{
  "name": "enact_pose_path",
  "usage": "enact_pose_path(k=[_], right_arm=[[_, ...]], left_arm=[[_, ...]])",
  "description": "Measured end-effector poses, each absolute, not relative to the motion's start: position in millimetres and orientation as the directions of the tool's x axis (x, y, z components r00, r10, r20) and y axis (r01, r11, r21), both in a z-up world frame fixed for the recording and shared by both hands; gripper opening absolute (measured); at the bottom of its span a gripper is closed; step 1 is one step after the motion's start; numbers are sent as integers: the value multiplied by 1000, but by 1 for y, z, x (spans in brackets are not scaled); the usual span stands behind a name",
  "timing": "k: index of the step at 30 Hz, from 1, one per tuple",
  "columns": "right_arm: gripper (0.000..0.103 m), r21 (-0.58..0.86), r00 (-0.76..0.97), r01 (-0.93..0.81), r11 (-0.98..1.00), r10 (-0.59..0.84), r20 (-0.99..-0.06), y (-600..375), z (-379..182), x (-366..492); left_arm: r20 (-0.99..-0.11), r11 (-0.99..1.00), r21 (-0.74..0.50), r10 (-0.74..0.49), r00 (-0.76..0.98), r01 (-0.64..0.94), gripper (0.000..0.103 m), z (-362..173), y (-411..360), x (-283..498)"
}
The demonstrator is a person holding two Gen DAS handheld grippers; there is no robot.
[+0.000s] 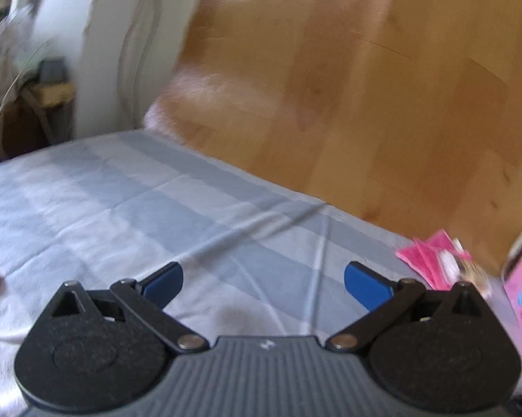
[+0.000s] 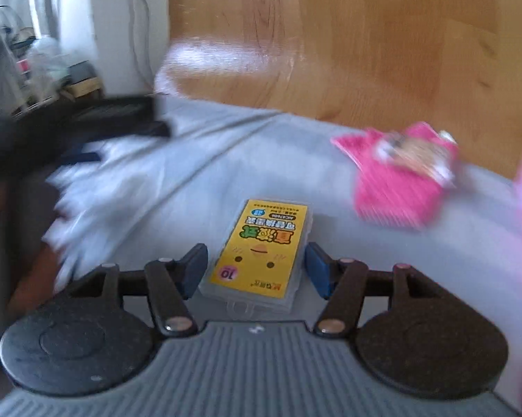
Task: Organize soft objects
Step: 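Grasp the yellow card box with the left gripper while the right gripper releases it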
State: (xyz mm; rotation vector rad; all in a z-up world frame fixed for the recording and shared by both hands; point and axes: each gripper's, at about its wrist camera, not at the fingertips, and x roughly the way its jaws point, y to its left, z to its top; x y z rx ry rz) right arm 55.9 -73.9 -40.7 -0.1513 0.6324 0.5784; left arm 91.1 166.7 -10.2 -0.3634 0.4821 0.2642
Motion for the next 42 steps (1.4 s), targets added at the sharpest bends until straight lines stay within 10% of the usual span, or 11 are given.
enact_pose_path(k=[7, 19, 31, 42], right_arm=[[64, -19, 775, -404, 915, 331, -539, -176, -43, -54], [70, -1, 823, -256, 967, 218, -525, -237, -46, -93], [63, -19, 887, -299, 954, 270, -373, -240, -46, -121], [64, -47, 965, -216, 975, 206, -162, -256, 0, -73]], left_arm=[[-468, 966, -202, 51, 882, -163, 102, -7, 128, 83], [-618, 781, -442, -621, 482, 441, 92, 1, -53, 28], [-678, 753, -430, -634, 372, 498, 69, -16, -113, 19], [-560, 731, -357, -666, 493, 581, 74, 62, -128, 40]])
